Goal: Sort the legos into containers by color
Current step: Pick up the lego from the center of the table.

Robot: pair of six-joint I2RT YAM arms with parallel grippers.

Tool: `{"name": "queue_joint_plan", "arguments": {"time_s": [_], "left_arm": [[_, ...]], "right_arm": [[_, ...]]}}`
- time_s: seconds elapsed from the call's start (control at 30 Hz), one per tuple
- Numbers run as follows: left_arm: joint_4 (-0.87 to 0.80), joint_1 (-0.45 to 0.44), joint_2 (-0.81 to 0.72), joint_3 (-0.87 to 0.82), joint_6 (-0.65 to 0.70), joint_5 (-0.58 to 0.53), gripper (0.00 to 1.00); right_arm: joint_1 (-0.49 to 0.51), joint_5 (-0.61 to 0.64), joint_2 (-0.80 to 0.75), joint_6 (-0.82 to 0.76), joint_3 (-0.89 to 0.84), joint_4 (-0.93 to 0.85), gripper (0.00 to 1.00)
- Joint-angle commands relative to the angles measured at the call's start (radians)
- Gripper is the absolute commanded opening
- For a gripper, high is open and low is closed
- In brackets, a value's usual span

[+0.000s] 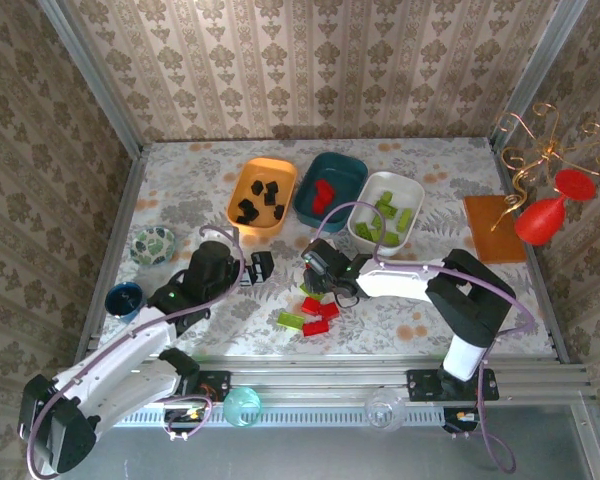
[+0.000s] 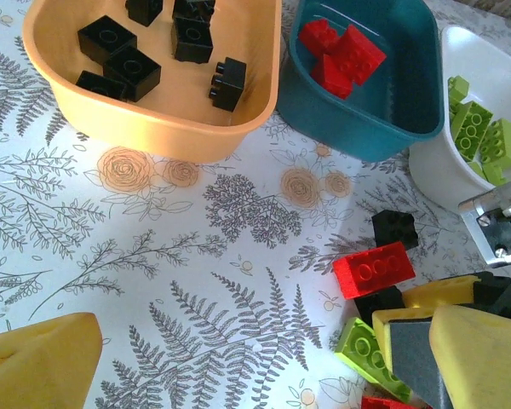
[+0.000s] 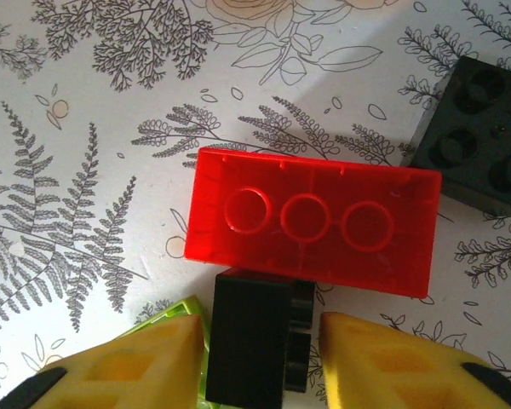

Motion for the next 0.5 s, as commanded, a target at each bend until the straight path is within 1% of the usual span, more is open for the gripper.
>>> {"name": "queue_joint_plan", "arguments": {"time_s": [0.0, 0.07, 0.17, 0.33, 0.4, 0.47], "left_arm": [[-0.024, -0.006, -0.011, -0.005, -0.021, -0.017, 1.00], [-0.027, -0.007, -0.011, -0.005, -0.020, -0.019, 1.00], [-0.033, -0.006, -0.016, -0.004, -0.019, -0.027, 1.00], [-0.047, -0.004, -0.015, 0.000, -0.008, -0.051, 1.00], [-0.053, -0.003, -0.018, 0.002, -0.004, -0.061, 1.00], [-0.053, -0.001, -0.017, 0.001, -0.001, -0.062, 1.00]], "right_arm": [[-0.001, 0.038, 0.016, 0.000, 0.031, -0.025, 0.37], [-0.001, 0.037, 0.000, -0.003, 0.027, -0.034, 0.33], [-0.001, 0.034, -0.067, -0.015, 0.001, -0.035, 0.29], [-0.001, 0.016, -0.233, -0.069, -0.016, -0.060, 0.25], [-0.006, -0.006, -0.288, -0.096, -0.006, -0.056, 0.25], [-0.027, -0.064, -0.307, -0.119, 0.023, -0.034, 0.25]]}}
